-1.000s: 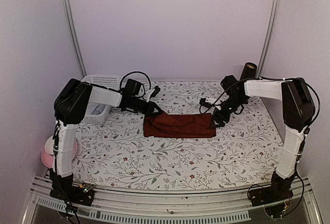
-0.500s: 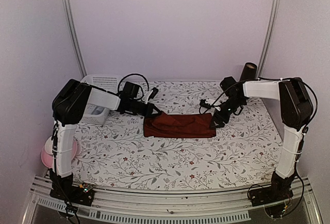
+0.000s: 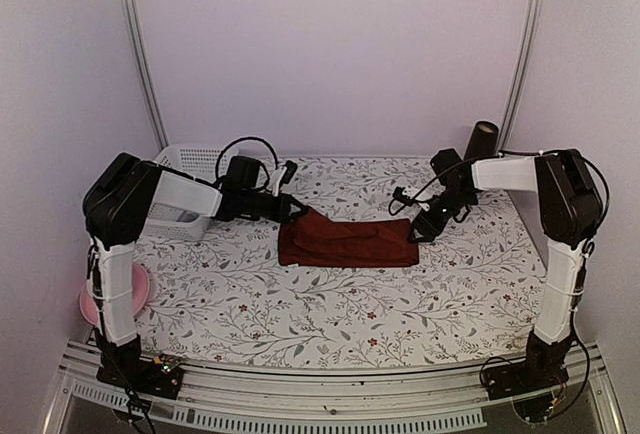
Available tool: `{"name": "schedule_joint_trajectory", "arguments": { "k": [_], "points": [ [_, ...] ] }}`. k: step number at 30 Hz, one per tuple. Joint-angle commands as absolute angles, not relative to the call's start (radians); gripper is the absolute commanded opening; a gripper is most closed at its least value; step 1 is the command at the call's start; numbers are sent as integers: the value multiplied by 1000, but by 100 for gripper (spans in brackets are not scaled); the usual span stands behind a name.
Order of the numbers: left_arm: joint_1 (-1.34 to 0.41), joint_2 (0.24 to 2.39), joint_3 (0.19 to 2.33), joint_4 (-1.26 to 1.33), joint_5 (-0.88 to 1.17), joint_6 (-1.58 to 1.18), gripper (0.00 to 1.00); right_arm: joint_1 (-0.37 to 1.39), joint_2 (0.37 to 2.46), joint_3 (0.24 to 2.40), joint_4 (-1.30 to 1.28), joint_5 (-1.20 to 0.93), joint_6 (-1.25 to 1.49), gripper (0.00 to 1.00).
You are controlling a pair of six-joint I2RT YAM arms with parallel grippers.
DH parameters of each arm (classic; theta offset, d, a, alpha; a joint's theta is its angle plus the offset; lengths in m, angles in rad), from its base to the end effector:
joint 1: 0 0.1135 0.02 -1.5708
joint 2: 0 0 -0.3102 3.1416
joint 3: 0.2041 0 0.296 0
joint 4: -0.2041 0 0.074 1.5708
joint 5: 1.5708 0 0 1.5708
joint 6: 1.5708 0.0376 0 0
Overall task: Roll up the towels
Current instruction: Adjust the towel at the center of the board.
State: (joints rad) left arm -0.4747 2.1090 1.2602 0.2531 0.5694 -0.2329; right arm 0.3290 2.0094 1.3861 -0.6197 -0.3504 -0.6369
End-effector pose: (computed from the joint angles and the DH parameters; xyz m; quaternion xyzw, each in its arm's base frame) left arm 0.4382 -0.2480 0.1427 0.2329 0.8259 -0.3886 0.3358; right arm 0.4286 0.1600 0.1704 -0.4763 0.8472 0.1453 0.1851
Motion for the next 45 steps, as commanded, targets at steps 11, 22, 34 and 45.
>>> {"name": "schedule_joint_trajectory", "arguments": {
  "k": [11,22,34,45],
  "points": [
    [-474,2000,1147,312,364,-329,8,329,2080,1398,-505,-224,-545,62],
    [-482,2104,1322,199,446,-310,43,328,1985,1367,-541,-307,-624,63],
    [-500,2271,1491,55,481,-254,45,318,1935,1359,-540,-295,-621,69],
    [-511,2246,1462,81,483,-241,28,316,1977,1356,-469,-174,-574,72]
  ]
}}
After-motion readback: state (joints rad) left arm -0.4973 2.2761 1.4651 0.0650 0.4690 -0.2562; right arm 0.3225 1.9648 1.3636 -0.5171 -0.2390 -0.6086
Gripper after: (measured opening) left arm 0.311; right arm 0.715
